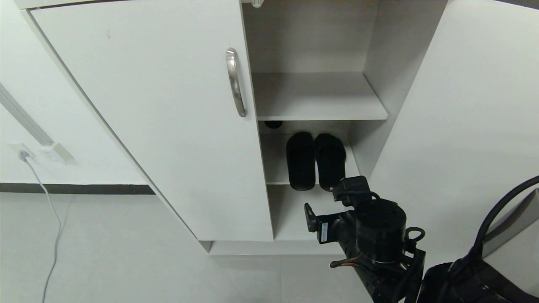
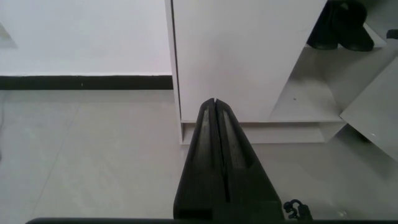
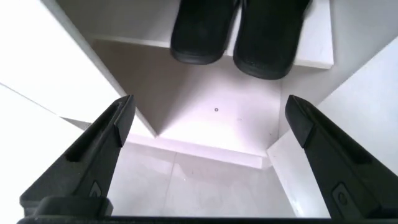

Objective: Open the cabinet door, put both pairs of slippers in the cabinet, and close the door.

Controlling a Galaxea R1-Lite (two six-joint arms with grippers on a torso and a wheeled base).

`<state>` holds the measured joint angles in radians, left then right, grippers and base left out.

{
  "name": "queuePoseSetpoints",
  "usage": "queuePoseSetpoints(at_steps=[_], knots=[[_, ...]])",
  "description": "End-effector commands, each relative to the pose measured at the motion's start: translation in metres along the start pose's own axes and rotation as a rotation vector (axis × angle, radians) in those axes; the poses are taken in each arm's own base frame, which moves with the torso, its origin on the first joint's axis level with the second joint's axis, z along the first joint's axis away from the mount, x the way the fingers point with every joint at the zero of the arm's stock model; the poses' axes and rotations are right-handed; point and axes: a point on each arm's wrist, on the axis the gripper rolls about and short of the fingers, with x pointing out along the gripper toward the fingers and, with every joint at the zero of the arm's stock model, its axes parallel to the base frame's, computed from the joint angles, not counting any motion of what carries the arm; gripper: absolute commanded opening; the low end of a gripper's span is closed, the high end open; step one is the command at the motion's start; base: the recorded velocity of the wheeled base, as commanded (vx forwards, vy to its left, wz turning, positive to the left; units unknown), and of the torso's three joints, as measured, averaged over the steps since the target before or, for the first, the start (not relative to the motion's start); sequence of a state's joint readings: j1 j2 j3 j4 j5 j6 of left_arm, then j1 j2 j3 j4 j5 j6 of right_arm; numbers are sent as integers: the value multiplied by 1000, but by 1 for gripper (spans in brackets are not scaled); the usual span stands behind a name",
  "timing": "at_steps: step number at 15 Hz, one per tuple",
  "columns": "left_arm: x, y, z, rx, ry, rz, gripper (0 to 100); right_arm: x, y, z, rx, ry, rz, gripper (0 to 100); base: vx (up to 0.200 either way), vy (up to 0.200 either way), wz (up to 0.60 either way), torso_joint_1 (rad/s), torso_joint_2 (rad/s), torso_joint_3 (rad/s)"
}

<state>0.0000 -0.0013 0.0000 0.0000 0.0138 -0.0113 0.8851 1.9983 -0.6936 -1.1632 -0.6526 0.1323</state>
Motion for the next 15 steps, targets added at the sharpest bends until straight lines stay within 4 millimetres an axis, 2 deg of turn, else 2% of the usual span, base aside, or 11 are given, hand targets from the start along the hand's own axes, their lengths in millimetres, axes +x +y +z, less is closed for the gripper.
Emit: queuePoseSetpoints(at_steps=[1,12,15], knots=[[0,0,0,-1,1,0,0,-2,-1,-2,-8,9,-1,100,0,0,0,0,0,0],[0,0,0,2,1,-6,0,-4,-2,0,-4,0,-21,100,0,0,0,0,0,0],[0,0,0,4,1,-6,0,-4,-1,-1,-5,1,-20,100,0,0,0,7,-1,147]])
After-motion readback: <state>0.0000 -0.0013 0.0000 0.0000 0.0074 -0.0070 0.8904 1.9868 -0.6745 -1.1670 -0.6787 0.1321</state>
